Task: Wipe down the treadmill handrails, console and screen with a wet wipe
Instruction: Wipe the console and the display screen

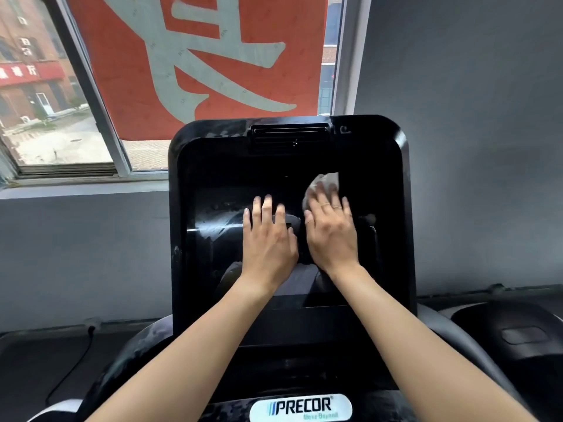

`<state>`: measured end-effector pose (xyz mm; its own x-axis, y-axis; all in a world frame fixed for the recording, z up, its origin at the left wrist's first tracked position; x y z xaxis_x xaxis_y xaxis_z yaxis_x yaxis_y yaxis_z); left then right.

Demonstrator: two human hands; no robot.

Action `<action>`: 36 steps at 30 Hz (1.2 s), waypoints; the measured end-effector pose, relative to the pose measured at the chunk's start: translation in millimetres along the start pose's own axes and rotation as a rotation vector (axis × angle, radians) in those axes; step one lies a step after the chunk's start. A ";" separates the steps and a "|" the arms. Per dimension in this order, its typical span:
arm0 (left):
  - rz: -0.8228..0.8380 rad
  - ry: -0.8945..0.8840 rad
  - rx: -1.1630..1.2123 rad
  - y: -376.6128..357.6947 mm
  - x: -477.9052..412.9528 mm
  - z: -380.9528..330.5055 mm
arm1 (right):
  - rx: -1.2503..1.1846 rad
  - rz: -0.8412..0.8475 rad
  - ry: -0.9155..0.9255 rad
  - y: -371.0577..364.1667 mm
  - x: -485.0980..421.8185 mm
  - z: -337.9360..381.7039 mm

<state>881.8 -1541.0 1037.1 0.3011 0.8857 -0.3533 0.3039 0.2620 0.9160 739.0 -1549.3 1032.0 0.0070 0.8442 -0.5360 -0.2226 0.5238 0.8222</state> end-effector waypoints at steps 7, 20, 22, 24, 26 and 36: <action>0.018 -0.173 -0.008 -5.1 0.0 -25.3 | 0.175 0.036 0.039 24.4 5.8 -54.0; 0.051 -0.226 -0.046 -20.2 0.8 -54.7 | 0.227 0.049 0.024 25.5 30.7 -78.2; 0.058 -0.210 -0.054 -21.7 0.9 -57.7 | 0.228 0.035 -0.048 31.5 28.7 -91.2; 0.061 -0.200 -0.061 -23.1 1.6 -58.5 | 0.164 0.004 -0.166 36.1 28.1 -100.1; 0.066 -0.199 -0.074 -24.7 2.1 -57.9 | 0.110 -0.030 -0.235 35.2 31.9 -97.0; 0.065 -0.195 -0.084 -28.5 2.8 -60.9 | 0.183 -0.004 -0.101 20.4 48.5 -85.6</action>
<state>818.9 -1522.7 1021.5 0.4896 0.8130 -0.3153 0.2039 0.2448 0.9479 651.4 -1507.4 1006.4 0.1077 0.8443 -0.5249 -0.0418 0.5314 0.8461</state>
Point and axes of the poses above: each hand's wrist, its own x-axis away from the middle knuckle, its own y-axis out of the back of the hand, z = x × y, the point moved 4 cm from there along -x, towards the middle knuckle, and after that the axes turned 15 degrees about z, right-handed, at the moved point
